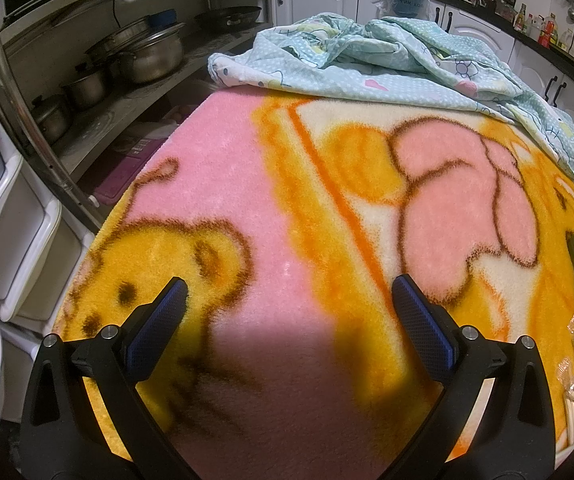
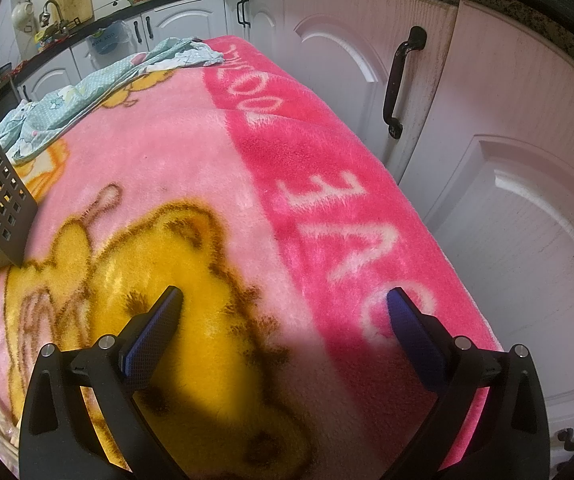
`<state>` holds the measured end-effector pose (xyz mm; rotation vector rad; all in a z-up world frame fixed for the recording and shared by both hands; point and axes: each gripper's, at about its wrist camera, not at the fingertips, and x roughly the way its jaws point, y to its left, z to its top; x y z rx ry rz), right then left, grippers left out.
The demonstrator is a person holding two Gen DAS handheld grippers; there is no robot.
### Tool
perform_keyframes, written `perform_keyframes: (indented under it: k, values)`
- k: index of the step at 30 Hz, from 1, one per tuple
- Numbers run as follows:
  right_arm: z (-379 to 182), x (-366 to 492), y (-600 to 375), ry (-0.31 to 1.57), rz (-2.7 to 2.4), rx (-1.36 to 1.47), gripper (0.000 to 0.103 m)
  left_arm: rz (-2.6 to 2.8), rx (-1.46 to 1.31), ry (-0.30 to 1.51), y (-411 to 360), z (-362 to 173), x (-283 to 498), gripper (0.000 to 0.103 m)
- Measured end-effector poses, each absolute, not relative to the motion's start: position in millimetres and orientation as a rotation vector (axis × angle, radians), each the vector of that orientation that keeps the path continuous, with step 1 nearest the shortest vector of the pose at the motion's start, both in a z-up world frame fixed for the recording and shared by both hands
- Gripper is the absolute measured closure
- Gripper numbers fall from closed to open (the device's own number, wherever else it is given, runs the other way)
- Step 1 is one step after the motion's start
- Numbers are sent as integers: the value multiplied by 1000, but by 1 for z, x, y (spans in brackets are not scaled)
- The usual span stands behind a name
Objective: Organize utensils
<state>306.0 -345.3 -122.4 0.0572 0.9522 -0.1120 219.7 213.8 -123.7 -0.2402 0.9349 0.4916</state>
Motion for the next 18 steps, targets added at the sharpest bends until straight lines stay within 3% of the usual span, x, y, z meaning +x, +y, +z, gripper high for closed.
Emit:
perform_keyframes:
  k: [18]
  values:
    - [-123,306,-345,952,-113,58,5,487,-242,936,213,-123,219,9]
